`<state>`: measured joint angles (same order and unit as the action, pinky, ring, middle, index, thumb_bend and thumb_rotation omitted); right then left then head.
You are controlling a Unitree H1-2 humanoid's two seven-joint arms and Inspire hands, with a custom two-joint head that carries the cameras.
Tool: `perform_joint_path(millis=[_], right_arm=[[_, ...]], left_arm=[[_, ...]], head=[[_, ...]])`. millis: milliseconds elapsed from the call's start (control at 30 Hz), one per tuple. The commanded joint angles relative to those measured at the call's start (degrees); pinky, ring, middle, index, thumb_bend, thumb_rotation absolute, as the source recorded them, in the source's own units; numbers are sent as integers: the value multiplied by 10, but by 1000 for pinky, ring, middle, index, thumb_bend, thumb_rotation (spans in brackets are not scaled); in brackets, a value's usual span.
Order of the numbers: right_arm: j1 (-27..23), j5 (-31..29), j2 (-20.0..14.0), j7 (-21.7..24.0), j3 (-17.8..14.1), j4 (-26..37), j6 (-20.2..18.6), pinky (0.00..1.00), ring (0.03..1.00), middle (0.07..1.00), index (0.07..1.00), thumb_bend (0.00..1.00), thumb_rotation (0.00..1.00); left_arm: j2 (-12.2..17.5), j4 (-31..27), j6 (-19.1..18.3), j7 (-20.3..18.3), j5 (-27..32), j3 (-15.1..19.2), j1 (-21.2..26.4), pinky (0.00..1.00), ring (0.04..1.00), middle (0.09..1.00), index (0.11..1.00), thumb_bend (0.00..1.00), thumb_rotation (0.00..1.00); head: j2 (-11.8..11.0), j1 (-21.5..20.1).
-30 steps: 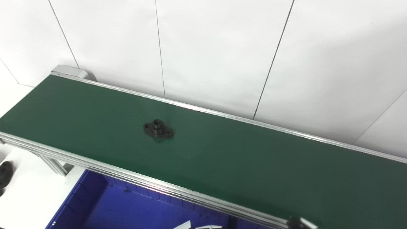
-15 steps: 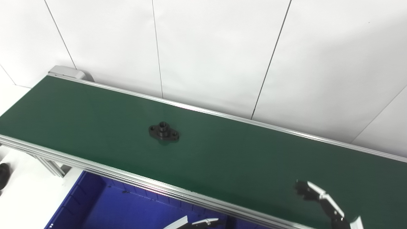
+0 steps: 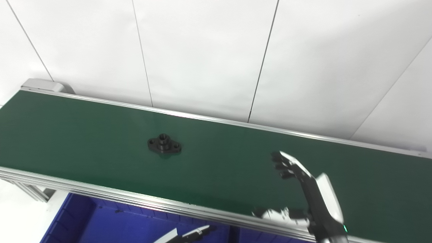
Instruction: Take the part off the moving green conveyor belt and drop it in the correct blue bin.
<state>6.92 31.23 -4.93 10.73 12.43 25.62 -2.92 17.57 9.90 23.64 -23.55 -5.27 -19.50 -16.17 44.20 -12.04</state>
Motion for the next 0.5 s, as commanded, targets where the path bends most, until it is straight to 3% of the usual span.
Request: perform_joint_path(millis=[0,233,467], right_arm=[[-27,16,7,7,4,6,-26,660,740,795,832,849,396],[-84,39,14,31,18,-8,-83,667,739,794,837,872,364],[-142,64,14,43,34,-49,-106,664,750,793,842,878,378]], left_arm=[[10,-20,5,-4,14,7,8,950,977,987,953,893,185],[16,-26,6,-11,21,13,12,917,959,975,941,896,215],[17,-39,-9,-12,20,16,14,899,949,967,930,907,218]], head=[[5,-1],[23,-2],[31,-5]])
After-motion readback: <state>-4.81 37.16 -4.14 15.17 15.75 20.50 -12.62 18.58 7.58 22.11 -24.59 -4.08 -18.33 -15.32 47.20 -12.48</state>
